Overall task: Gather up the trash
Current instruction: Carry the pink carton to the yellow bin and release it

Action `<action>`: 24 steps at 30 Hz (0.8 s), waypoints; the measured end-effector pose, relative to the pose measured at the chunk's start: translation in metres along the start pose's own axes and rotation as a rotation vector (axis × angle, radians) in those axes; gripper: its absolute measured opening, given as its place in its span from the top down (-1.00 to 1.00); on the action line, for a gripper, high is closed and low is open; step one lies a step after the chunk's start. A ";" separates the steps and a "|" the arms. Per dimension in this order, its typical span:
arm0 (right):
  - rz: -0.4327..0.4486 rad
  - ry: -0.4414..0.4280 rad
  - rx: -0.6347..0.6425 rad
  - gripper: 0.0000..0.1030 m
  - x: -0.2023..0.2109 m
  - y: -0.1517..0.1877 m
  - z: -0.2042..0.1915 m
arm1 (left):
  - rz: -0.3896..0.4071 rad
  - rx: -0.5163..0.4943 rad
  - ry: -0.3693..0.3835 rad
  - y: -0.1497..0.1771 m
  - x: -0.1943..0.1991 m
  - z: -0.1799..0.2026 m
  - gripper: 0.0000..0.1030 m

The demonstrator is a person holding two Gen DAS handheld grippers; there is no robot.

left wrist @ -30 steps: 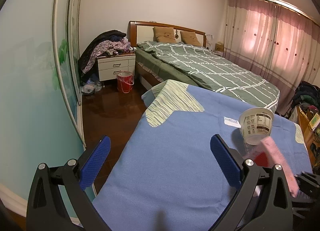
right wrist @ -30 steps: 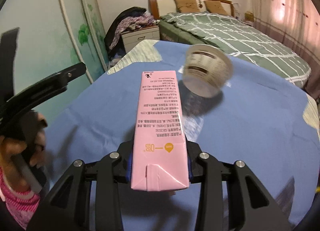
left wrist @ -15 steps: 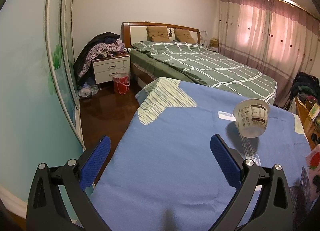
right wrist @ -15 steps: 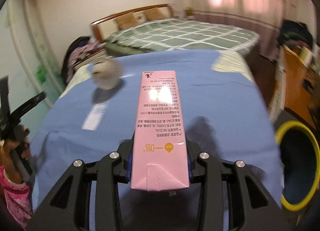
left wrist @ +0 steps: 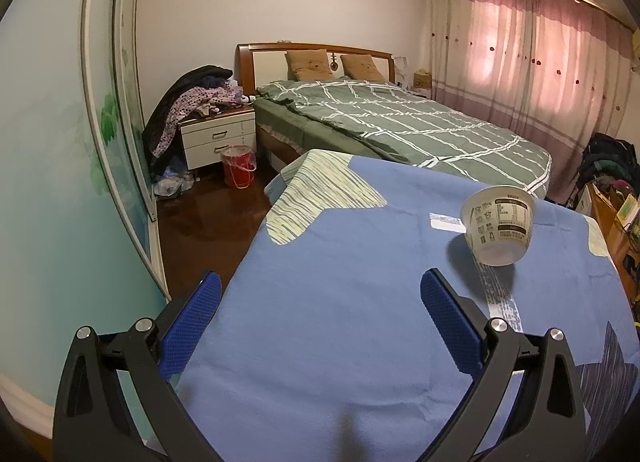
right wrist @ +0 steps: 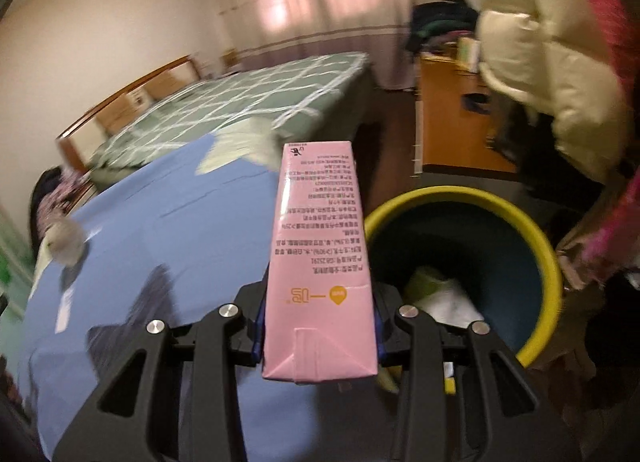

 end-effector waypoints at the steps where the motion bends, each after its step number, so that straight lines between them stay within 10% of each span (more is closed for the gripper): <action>1: 0.006 0.018 -0.015 0.29 -0.001 -0.001 0.009 | 0.000 0.000 0.000 0.000 0.000 0.000 -0.91; 19: 0.008 0.190 -0.115 0.28 -0.021 -0.006 0.052 | -0.006 -0.016 0.022 0.001 0.002 0.007 -0.91; 21: 0.014 0.200 -0.120 -0.20 -0.019 -0.007 0.054 | -0.004 -0.019 0.025 0.000 0.003 0.008 -0.91; 24: 0.043 0.219 -0.110 -0.32 -0.013 -0.009 0.053 | -0.003 -0.022 0.026 0.000 0.003 0.010 -0.91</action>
Point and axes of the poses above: each gripper's, at about its wrist camera, not at the fingertips, and x roughly against the way its jaws point, z to its right, y to its underside, the point moved 9 cm from there along -x, roughly the way its jaws point, and after that the axes turned 6 degrees about z, right-handed, at the moved point
